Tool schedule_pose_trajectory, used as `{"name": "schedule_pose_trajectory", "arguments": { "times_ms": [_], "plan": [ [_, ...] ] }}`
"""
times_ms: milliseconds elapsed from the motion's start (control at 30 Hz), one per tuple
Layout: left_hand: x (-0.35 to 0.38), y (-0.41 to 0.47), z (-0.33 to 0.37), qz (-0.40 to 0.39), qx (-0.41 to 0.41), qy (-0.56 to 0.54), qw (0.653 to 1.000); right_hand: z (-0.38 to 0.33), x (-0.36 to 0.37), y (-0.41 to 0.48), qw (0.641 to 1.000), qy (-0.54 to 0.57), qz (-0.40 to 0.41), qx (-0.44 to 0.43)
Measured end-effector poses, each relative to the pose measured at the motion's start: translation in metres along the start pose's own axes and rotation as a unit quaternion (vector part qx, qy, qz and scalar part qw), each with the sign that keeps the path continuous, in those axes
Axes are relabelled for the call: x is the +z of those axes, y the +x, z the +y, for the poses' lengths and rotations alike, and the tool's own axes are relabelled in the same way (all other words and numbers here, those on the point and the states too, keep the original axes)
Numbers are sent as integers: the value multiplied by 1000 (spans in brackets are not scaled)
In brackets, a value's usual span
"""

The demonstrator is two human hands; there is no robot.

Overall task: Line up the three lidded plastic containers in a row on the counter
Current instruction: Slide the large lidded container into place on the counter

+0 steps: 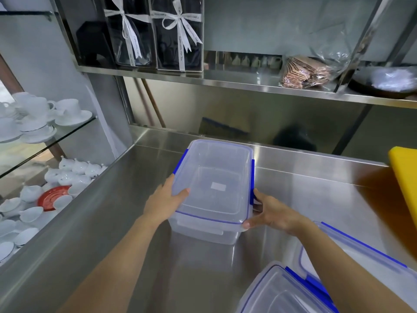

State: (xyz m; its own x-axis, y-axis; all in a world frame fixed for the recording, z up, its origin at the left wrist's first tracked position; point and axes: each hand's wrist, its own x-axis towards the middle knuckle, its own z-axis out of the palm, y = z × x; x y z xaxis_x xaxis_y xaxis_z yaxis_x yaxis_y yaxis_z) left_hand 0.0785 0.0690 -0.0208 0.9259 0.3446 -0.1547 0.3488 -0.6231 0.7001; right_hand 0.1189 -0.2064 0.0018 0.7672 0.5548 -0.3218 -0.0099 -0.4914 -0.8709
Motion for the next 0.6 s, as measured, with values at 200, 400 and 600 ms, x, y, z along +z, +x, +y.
{"name": "schedule_pose_trajectory", "arguments": {
  "times_ms": [200,400,600],
  "plan": [
    [4,28,0,44,12,-34,998,8,-10,23,999,30,31,2],
    [3,34,-2,78,21,33,996,12,-8,30,999,-5,44,-11],
    [1,27,12,97,9,197,976,7,-6,14,995,-73,74,11]
  ]
}}
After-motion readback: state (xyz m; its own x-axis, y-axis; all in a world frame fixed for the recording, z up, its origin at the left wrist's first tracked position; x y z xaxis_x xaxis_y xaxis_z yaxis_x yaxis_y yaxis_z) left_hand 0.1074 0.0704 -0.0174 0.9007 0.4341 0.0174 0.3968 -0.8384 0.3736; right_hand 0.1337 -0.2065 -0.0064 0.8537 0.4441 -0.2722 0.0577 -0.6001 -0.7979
